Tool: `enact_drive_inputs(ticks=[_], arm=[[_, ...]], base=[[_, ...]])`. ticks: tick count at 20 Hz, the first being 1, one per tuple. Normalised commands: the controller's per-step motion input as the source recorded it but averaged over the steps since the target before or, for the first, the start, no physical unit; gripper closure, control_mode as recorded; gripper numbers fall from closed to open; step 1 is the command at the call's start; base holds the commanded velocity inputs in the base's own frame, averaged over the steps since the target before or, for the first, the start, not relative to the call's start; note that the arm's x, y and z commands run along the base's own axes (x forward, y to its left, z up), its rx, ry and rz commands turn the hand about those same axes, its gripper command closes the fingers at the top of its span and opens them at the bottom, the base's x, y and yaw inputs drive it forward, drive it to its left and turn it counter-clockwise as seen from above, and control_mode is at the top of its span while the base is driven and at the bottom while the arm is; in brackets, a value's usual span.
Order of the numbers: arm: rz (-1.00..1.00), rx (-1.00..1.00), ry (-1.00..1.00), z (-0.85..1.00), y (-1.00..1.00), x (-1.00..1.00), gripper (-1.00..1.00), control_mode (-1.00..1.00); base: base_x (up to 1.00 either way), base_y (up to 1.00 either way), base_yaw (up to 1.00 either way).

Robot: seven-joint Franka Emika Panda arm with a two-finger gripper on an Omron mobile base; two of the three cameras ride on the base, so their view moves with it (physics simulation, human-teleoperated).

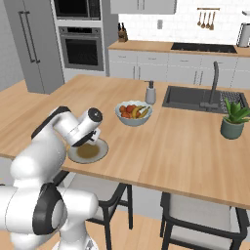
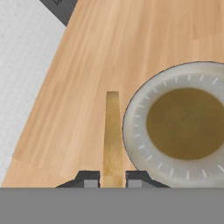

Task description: Start the toaster. Once the lever pops up, take the bread to the plate on the dining counter.

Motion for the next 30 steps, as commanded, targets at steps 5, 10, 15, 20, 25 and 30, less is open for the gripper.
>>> enact_drive_inputs(ticks=[5,10,15,20,25,30], arm=[[0.0,0.0,0.0,-0.19,-0.08,0.17,1.0,-1.0],[0.0,0.0,0.0,-0.27,-0.02,0.27,1.0,-1.0],[0.0,0.0,0.0,-0.28,0.0,0.4,1.0,-1.0],[0.0,0.0,0.0,-0.34,-0.05,0.31,1.0,-1.0],[0.0,0.0,0.0,-0.37,-0.01,0.28,1.0,-1.0],[0.0,-0.01,0.0,-0.44,0.0,0.28,1.0,-1.0]], base=[[0.0,0.0,0.0],[0.0,0.0,0.0],[0.0,0.0,0.0],[0.0,0.0,0.0],[0.0,0.0,0.0],[0.0,0.0,0.0]])
